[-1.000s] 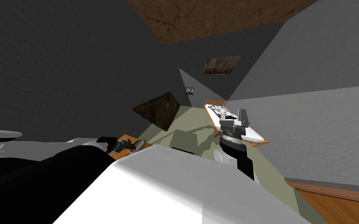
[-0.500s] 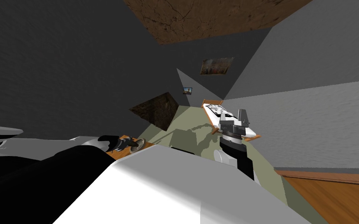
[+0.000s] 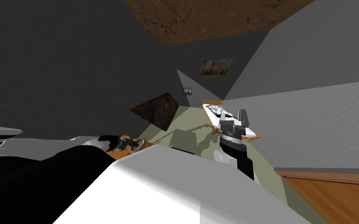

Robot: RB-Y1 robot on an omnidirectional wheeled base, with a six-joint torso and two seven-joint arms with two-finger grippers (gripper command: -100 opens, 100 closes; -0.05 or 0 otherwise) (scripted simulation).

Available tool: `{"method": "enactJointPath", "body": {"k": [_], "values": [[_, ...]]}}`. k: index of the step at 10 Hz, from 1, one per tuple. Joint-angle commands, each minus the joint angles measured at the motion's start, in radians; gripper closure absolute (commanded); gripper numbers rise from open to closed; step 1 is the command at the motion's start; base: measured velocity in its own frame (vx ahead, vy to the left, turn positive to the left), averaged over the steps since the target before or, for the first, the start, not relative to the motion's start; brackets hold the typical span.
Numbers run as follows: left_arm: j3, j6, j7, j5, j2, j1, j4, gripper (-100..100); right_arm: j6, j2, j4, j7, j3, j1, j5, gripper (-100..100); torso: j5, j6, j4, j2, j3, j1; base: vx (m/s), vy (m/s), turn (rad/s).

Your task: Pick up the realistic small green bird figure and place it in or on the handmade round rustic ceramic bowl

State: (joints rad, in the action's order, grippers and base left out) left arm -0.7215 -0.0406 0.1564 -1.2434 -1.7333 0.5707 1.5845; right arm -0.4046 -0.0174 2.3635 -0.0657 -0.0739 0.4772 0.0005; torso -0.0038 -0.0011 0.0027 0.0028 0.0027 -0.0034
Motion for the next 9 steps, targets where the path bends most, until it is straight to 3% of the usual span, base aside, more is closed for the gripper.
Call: {"method": "enactJointPath", "body": {"k": [1,2,3,4,6,8,9], "values": [[0.000,0.000,0.000,0.000,0.000,0.000,0.000,-100,0.000,0.000,0.000,0.000,0.000,0.000,0.000,0,0.000,0.000,0.000,0.000,0.000,0.000,0.000,0.000,0.000],[0.000,0.000,0.000,0.000,0.000,0.000,0.000,-100,0.000,0.000,0.000,0.000,0.000,0.000,0.000,0,0.000,0.000,0.000,0.000,0.000,0.000,0.000,0.000,0.000],[0.000,0.000,0.000,0.000,0.000,0.000,0.000,0,0.000,0.000,0.000,0.000,0.000,0.000,0.000,0,0.000,0.000,0.000,0.000,0.000,0.000,0.000,0.000,0.000],[-0.005,-0.010,0.005,-0.027,-0.046,0.003,0.030,-100,0.000,0.000,0.000,0.000,0.000,0.000,0.000,0,0.000,0.000,0.000,0.000,0.000,0.000,-0.012,0.010,0.009],[-0.010,-0.019,0.009,-0.055,-0.092,0.006,0.060,-100,0.000,0.000,0.000,0.000,0.000,0.000,0.000,0,0.000,0.000,0.000,0.001,0.000,0.001,-0.021,0.013,0.004],[-0.010,-0.019,0.009,-0.055,-0.092,0.006,0.060,-100,0.000,0.000,0.000,0.000,0.000,0.000,0.000,0,0.000,0.000,0.000,0.001,0.001,0.000,-0.007,0.003,0.000],[-0.012,-0.024,0.011,-0.068,-0.114,0.007,0.075,-100,0.000,0.000,0.000,0.000,0.000,0.000,0.000,0,0.000,0.000,0.000,0.000,0.000,0.000,-0.005,0.003,0.005]]}}
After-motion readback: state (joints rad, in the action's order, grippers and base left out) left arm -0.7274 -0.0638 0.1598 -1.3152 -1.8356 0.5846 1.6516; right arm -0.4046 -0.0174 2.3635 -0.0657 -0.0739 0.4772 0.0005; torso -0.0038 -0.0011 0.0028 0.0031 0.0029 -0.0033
